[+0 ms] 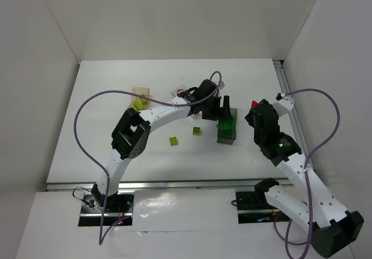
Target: Sort the legos into containers by color
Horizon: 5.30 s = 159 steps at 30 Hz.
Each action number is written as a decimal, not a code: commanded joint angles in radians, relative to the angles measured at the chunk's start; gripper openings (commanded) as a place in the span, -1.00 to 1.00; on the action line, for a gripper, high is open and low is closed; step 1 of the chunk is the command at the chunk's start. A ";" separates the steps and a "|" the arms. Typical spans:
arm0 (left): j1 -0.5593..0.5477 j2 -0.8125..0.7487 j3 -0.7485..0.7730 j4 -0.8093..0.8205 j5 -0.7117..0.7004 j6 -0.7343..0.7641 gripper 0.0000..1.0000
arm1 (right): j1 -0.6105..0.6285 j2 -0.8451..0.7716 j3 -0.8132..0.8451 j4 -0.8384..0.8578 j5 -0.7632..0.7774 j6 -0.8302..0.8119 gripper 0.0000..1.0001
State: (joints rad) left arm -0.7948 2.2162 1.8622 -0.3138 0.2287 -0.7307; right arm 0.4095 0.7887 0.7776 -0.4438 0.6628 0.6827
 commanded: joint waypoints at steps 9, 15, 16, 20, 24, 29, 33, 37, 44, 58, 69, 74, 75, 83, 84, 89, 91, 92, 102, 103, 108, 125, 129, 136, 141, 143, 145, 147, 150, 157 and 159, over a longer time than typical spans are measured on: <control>0.017 -0.306 -0.076 -0.158 -0.172 0.088 0.51 | -0.005 0.107 0.043 0.099 -0.253 -0.169 -1.00; 0.158 -0.513 -0.205 -0.169 -0.152 0.097 0.43 | -0.005 0.181 0.046 0.193 -0.409 -0.201 -1.00; 0.186 -0.526 -0.224 -0.169 -0.143 0.097 0.31 | -0.005 0.201 0.035 0.194 -0.426 -0.201 -1.00; 0.250 -0.558 -0.317 -0.169 -0.141 0.001 -0.14 | 0.015 0.297 0.091 0.183 -0.563 -0.265 -1.00; 0.356 -0.691 -0.449 -0.157 -0.204 -0.070 -0.26 | 0.122 0.412 0.150 0.227 -0.709 -0.333 -1.00; 0.569 -0.926 -0.549 -0.211 -0.262 -0.047 0.44 | 0.357 0.665 0.330 0.287 -0.701 -0.393 -1.00; 0.696 -1.012 -0.549 -0.281 -0.262 -0.024 0.78 | 0.423 0.837 0.466 0.349 -0.683 -0.405 -1.00; 0.787 -1.075 -0.561 -0.312 -0.238 -0.015 0.80 | 0.423 1.000 0.626 0.373 -0.683 -0.405 -1.00; 0.897 -1.087 -0.581 -0.323 -0.164 0.017 0.80 | 0.423 1.196 0.844 0.363 -0.648 -0.394 -1.00; 0.937 -1.087 -0.632 -0.304 -0.063 0.047 0.80 | 0.230 1.084 0.657 0.318 -0.338 -0.300 -1.00; 0.643 -1.017 -0.735 -0.295 -0.163 -0.053 0.75 | 0.195 1.187 0.720 0.264 -0.324 -0.334 -0.69; 0.458 -0.925 -0.726 -0.311 -0.287 -0.101 0.72 | 0.204 1.109 0.643 0.287 -0.273 -0.324 0.55; 0.433 -0.888 -0.725 -0.311 -0.313 -0.113 0.72 | 0.213 1.080 0.629 0.287 -0.273 -0.324 0.62; 0.226 -0.678 -0.707 -0.306 -0.385 -0.167 0.72 | 0.213 0.838 0.447 0.287 -0.178 -0.296 0.22; 0.217 -0.658 -0.707 -0.282 -0.373 -0.167 0.72 | 0.201 0.789 0.427 0.277 -0.178 -0.287 0.14; 0.183 -0.558 -0.716 -0.209 -0.333 -0.177 0.72 | 0.173 0.695 0.313 0.163 -0.224 -0.287 0.15; 0.183 -0.514 -0.716 -0.188 -0.315 -0.177 0.72 | 0.173 0.676 0.272 0.140 -0.258 -0.298 0.18; 0.183 -0.498 -0.716 -0.188 -0.304 -0.177 0.72 | 0.173 0.666 0.261 0.131 -0.287 -0.307 0.18; 0.174 -0.391 -0.693 -0.149 -0.249 -0.168 0.36 | 0.253 0.702 0.210 0.002 0.003 -0.288 0.44; 0.174 -0.391 -0.693 -0.149 -0.249 -0.168 0.30 | 0.253 0.702 0.200 0.002 0.014 -0.288 0.41; 0.174 -0.382 -0.693 -0.149 -0.249 -0.168 -0.12 | 0.253 0.748 0.190 0.026 0.003 -0.321 0.35; 0.174 -0.383 -0.657 -0.149 -0.258 -0.159 -0.20 | 0.253 0.857 0.219 0.039 0.096 -0.293 0.13; 0.174 -0.383 -0.656 -0.159 -0.258 -0.150 -0.20 | 0.253 0.781 0.207 0.024 0.136 -0.264 0.05; 0.174 -0.374 -0.637 -0.159 -0.258 -0.150 -0.20 | 0.221 0.684 0.196 0.014 0.124 -0.264 0.00; 0.174 -0.374 -0.627 -0.168 -0.258 -0.141 -0.20 | 0.166 0.719 0.196 0.014 0.100 -0.255 0.04; 0.164 -0.374 -0.627 -0.168 -0.258 -0.141 -0.20 | 0.137 0.736 0.206 0.023 0.090 -0.255 0.07; 0.164 -0.374 -0.618 -0.168 -0.258 -0.141 -0.20 | 0.137 0.748 0.227 0.024 0.090 -0.255 0.07; 0.164 -0.374 -0.618 -0.168 -0.258 -0.141 -0.12 | 0.137 0.729 0.236 0.024 0.066 -0.255 0.07; 0.164 -0.374 -0.629 -0.168 -0.258 -0.131 0.25 | 0.146 0.652 0.227 0.047 0.020 -0.255 0.15; 0.108 -0.343 -0.577 -0.186 -0.285 -0.110 0.70 | 0.146 0.526 0.236 0.034 -0.041 -0.255 0.34; 0.095 -0.307 -0.542 -0.238 -0.365 -0.148 0.66 | 0.146 0.494 0.236 0.025 -0.052 -0.255 0.37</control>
State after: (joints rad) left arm -0.6773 1.8675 1.2552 -0.4965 -0.0547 -0.8661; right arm 0.5472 1.3228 0.9825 -0.4171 0.6353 0.4141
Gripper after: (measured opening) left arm 0.840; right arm 0.676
